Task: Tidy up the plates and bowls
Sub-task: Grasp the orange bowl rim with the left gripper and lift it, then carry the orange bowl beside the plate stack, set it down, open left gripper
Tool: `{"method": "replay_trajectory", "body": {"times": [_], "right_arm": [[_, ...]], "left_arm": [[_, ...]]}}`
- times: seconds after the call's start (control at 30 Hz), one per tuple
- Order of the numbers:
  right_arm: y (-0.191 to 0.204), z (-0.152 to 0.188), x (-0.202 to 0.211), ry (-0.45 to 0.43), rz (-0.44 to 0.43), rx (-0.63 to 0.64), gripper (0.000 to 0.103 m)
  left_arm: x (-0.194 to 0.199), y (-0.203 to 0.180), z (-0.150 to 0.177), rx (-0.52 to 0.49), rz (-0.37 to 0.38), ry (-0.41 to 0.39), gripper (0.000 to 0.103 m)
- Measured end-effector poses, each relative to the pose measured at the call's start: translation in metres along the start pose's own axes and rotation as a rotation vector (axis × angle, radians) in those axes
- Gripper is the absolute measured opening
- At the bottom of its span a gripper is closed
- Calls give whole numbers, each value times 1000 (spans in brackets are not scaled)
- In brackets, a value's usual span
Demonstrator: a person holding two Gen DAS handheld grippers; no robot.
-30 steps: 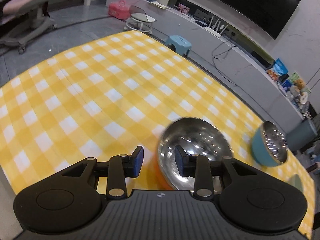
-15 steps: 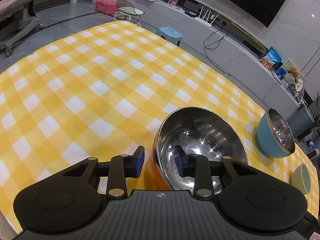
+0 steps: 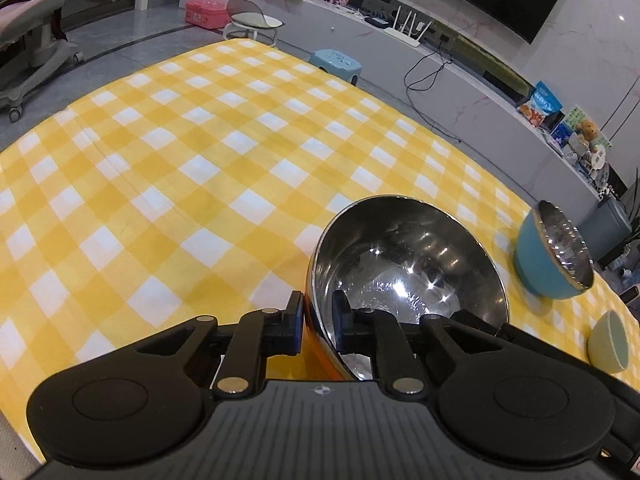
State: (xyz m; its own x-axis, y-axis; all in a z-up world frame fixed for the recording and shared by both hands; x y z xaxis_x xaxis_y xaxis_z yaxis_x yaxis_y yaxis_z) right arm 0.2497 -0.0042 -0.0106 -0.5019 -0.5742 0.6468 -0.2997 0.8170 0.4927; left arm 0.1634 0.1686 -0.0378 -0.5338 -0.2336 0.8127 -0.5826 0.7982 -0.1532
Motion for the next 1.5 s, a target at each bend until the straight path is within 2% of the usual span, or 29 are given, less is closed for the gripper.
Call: {"method": "replay_trajectory", "body": {"times": [0.4,0.93,1.27,1.5], "right_arm": [[-14,-1,66,-58,-10,-27,15],[-72,36,197,-161,-8,-140,16],[-130,63,264,-215,47,-218,16],[-173,76,276,-206,67,-270,16]], "left_arm": [[51,-25,8,-57,52,-26,14],[126,-78,72,-159,159,-37,12],[130,-126,134,-257,225,69,9],[120,-156,167,-316,227,124,10]]}}
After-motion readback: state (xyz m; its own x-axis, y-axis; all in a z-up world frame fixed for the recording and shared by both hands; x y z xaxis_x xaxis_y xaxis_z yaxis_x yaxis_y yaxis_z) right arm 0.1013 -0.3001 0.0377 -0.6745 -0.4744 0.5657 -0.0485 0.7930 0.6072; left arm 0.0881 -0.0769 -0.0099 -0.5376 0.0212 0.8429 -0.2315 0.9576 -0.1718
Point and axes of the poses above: each gripper's, at about its wrist camera, not at the fingertips, and x roughly against the way its jaws point, y to its left, z to its underside, the point moved 2 cm from there along -x, roughly the way its jaws point, and after that the axes turned 10 degrees about -z, right-handed, at the moved point
